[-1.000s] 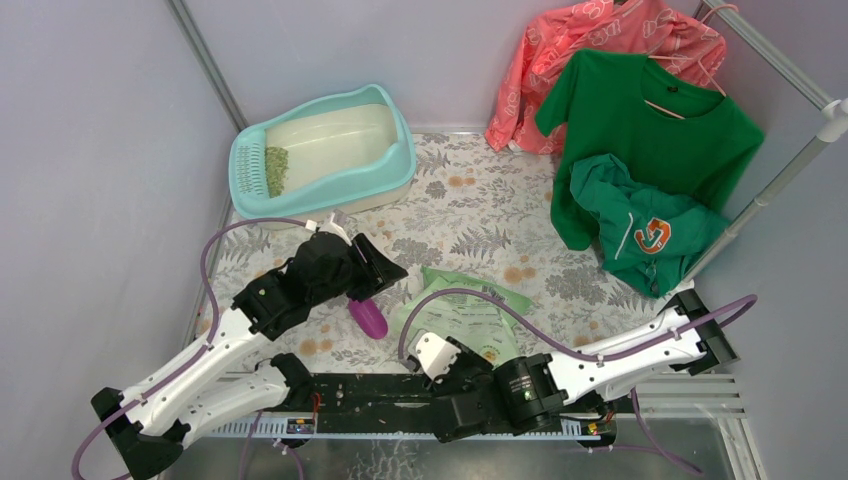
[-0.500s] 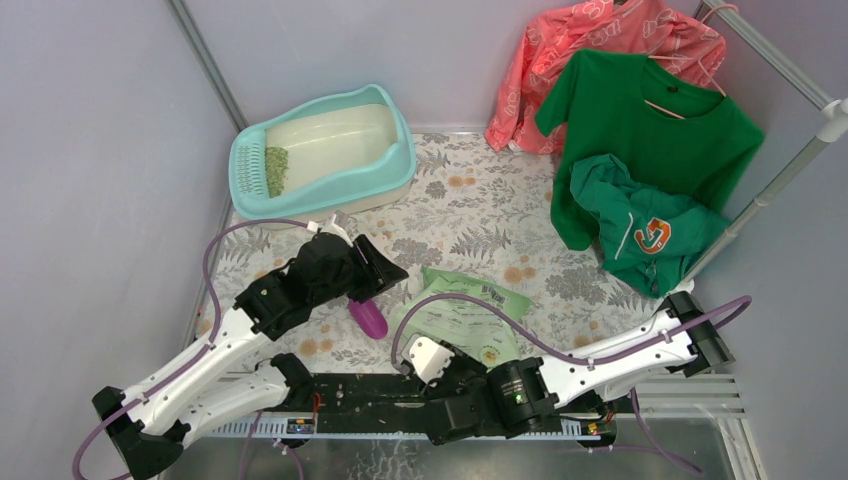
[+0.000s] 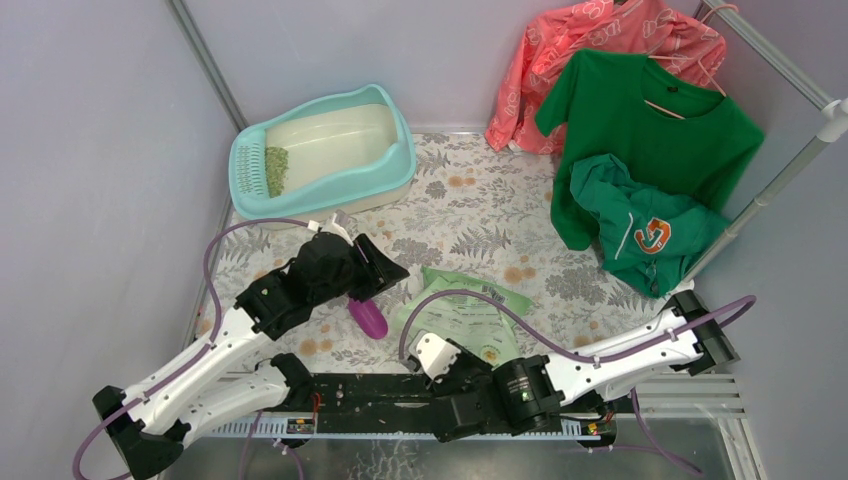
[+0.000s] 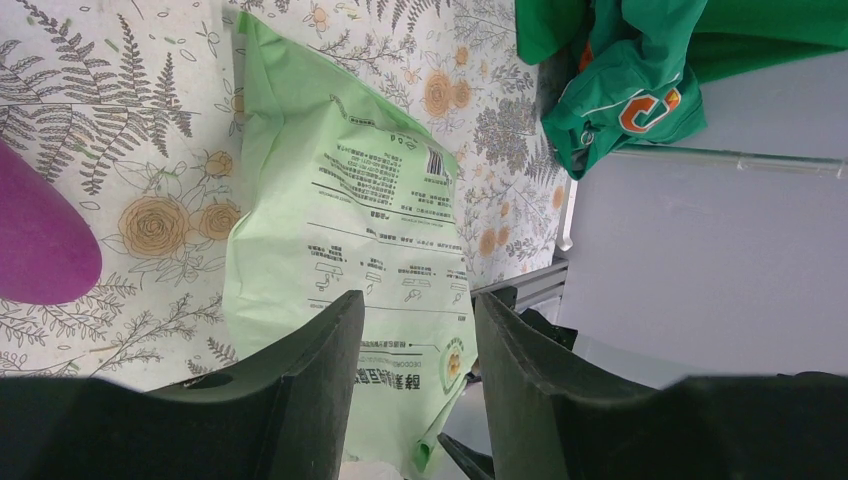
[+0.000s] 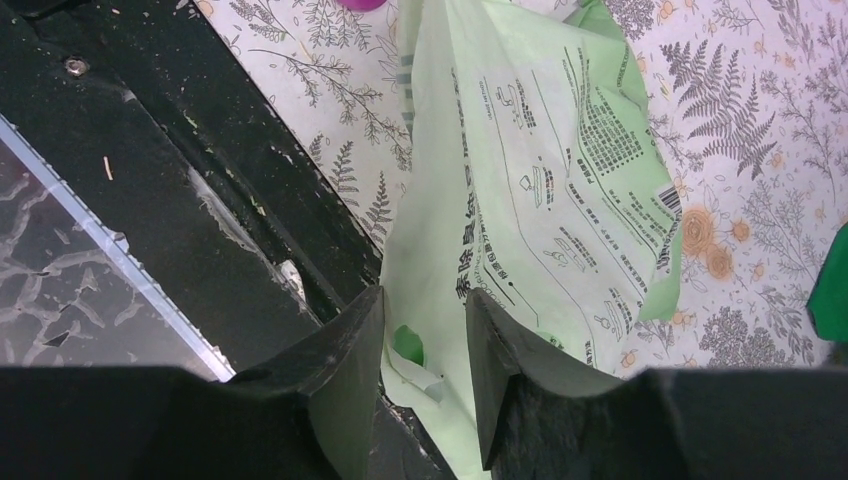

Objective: Fill the litter box with clean litter
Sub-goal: Open the cat litter bag at the center of the board.

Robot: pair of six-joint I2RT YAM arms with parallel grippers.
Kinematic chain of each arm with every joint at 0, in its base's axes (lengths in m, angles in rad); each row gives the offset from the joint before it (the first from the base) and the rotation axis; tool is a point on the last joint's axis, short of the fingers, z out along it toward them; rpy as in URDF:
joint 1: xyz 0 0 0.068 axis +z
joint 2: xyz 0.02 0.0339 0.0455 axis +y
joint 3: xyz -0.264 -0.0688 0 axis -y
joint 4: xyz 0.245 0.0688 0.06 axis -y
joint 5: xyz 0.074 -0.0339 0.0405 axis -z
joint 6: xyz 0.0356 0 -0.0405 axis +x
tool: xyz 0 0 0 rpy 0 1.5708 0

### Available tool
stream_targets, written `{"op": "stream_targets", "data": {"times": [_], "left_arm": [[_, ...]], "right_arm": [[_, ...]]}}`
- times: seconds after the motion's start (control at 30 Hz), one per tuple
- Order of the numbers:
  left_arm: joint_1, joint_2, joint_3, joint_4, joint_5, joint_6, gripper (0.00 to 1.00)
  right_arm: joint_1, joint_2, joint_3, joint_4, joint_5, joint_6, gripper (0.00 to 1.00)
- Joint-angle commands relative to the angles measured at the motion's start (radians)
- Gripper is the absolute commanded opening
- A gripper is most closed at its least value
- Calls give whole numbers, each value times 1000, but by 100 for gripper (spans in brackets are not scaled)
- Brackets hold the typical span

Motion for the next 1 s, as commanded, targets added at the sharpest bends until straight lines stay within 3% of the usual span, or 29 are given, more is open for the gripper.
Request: {"op": "stream_targets", "data": {"times": [0.0, 0.67, 0.8, 0.97], "left_arm": [[3, 6, -11, 61, 3, -5, 53], [3, 42, 5, 78, 43, -3, 52], [3, 45, 5, 80, 44, -1, 52], [3, 52, 5, 84, 47, 0, 52]], "right_arm": [[-11, -30, -14, -8, 55, 30, 42], [-26, -109, -38, -69, 118, 87, 34], [-26, -116, -44, -75, 120, 95, 44], [-26, -134, -57, -78, 125, 103, 45]]}}
